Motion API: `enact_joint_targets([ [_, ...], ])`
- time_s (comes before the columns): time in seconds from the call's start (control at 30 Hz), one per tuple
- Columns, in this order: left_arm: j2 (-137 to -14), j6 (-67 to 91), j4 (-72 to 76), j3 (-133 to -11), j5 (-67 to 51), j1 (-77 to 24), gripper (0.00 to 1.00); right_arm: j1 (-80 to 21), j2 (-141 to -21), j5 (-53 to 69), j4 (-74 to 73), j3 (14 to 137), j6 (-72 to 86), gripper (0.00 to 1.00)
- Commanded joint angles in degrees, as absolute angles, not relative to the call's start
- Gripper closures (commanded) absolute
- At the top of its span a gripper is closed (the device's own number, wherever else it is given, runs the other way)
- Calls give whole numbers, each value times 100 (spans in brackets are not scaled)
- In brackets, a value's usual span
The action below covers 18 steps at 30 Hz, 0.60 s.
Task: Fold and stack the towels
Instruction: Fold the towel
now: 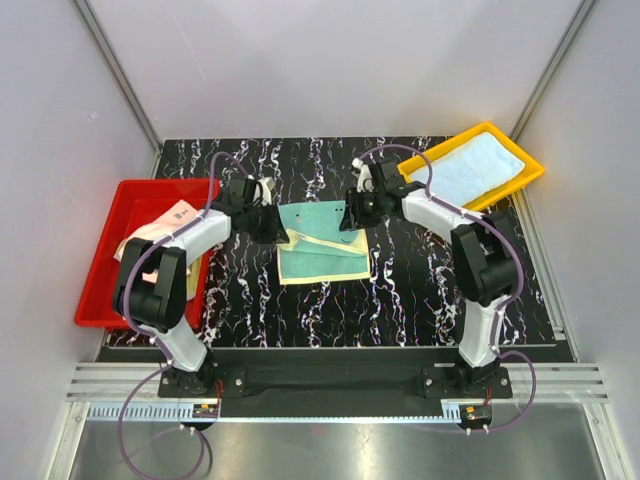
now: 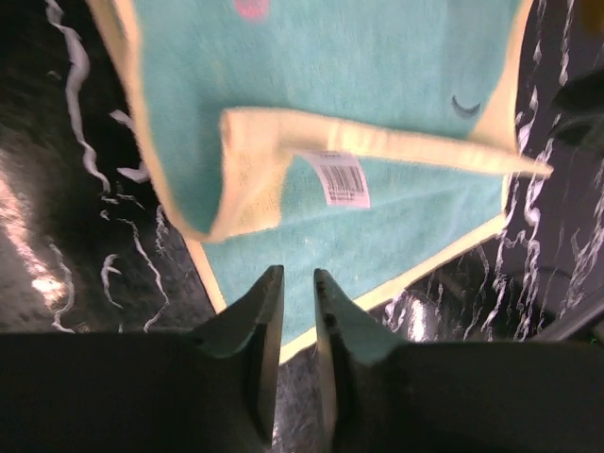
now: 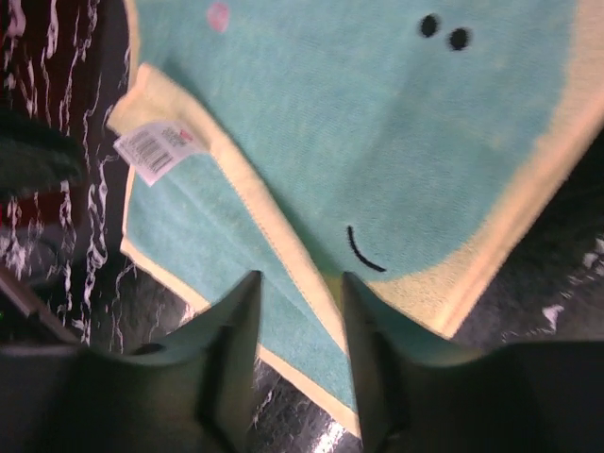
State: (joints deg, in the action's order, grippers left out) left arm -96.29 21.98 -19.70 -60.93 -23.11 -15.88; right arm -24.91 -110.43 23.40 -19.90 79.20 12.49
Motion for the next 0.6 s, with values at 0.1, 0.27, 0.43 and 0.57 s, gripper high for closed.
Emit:
enact_joint_targets([
  [0.1, -10221, 2224, -2048, -7250, -2107, -1309, 67, -2487, -11794, 3700, -2653, 8648, 124, 45],
  [0.27, -10827, 2224, -2012, -7663, -2487, -1301, 67, -2487, -12392, 4375, -2954, 9176, -149, 44],
  [0.43, -11021, 2066, -2109, -7752, -2671, -1310, 66, -2487, -12454, 4605, -2892, 9167, -184, 44],
  [0.57, -11048, 2074, -2057, -7691, -2847, -1310, 66, -2496, -12594, 4737, -2901, 9264, -150, 44],
])
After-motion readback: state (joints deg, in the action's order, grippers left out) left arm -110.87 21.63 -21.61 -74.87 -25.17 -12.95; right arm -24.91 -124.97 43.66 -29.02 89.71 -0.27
